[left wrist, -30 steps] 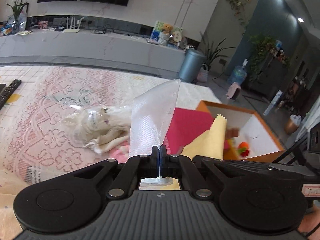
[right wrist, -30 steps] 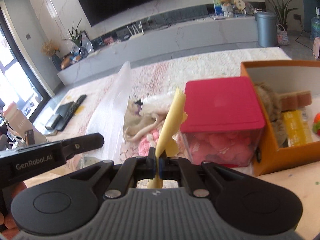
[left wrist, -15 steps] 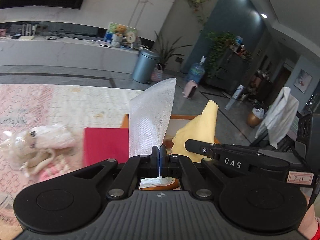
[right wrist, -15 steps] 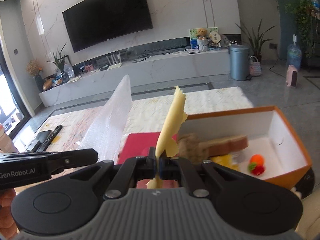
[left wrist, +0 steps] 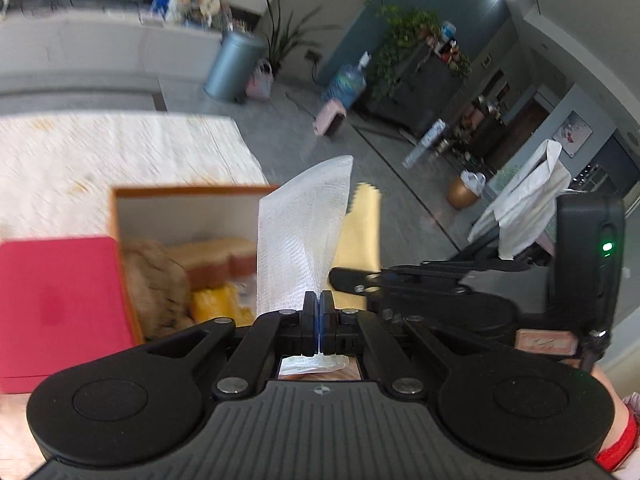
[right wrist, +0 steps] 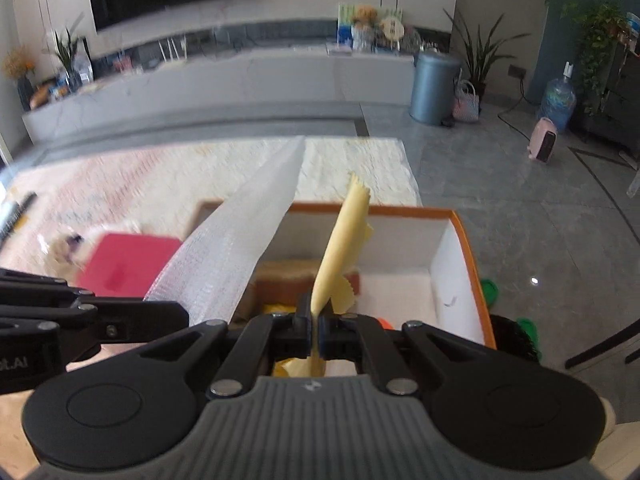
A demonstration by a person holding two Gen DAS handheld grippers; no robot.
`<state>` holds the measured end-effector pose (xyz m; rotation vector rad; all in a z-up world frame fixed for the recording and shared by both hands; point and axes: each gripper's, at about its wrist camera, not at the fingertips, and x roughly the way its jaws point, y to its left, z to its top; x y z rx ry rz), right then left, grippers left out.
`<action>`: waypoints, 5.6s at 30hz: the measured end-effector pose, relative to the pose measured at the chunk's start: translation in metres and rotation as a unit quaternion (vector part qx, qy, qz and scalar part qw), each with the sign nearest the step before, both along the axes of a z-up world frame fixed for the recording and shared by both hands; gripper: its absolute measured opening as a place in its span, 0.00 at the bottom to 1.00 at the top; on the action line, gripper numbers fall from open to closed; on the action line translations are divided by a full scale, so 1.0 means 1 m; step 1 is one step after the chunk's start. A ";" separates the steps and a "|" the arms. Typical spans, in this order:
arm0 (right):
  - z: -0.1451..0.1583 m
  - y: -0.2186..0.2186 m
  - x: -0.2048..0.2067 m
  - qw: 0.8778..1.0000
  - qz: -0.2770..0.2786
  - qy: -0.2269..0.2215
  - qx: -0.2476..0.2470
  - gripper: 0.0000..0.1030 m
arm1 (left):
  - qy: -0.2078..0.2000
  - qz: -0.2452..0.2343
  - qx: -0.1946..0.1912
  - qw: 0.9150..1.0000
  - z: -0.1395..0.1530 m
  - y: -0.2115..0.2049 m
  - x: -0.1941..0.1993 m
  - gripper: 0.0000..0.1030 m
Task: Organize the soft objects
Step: 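Carry the yellow cloth with the right tool while the left tool carries the plastic sheet into the orange box, then open the right tool releasing the cloth while the left tool releases the plastic sheet, then move both tools back over the remaining items on the bed, then lower both tools toward the plastic-wrapped doll and the pink crochet item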
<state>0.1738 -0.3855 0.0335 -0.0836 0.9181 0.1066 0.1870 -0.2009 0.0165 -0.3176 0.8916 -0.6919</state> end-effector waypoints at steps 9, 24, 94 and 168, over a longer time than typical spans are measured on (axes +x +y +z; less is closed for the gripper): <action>-0.057 -0.017 0.029 0.993 0.030 0.103 -0.055 0.01 | 0.089 -0.008 0.002 0.996 -0.052 -0.025 0.038 0.00; -0.097 -0.022 0.047 0.979 0.050 0.188 -0.054 0.06 | 0.134 -0.003 0.079 0.988 -0.076 -0.030 0.041 0.03; -0.057 0.313 -0.036 0.988 0.127 -0.082 0.004 0.90 | -0.071 0.272 0.221 0.934 -0.030 0.293 -0.090 0.60; -0.082 0.356 0.020 0.968 0.248 0.005 -0.026 0.46 | 0.012 0.243 0.142 0.959 -0.069 0.328 -0.065 0.59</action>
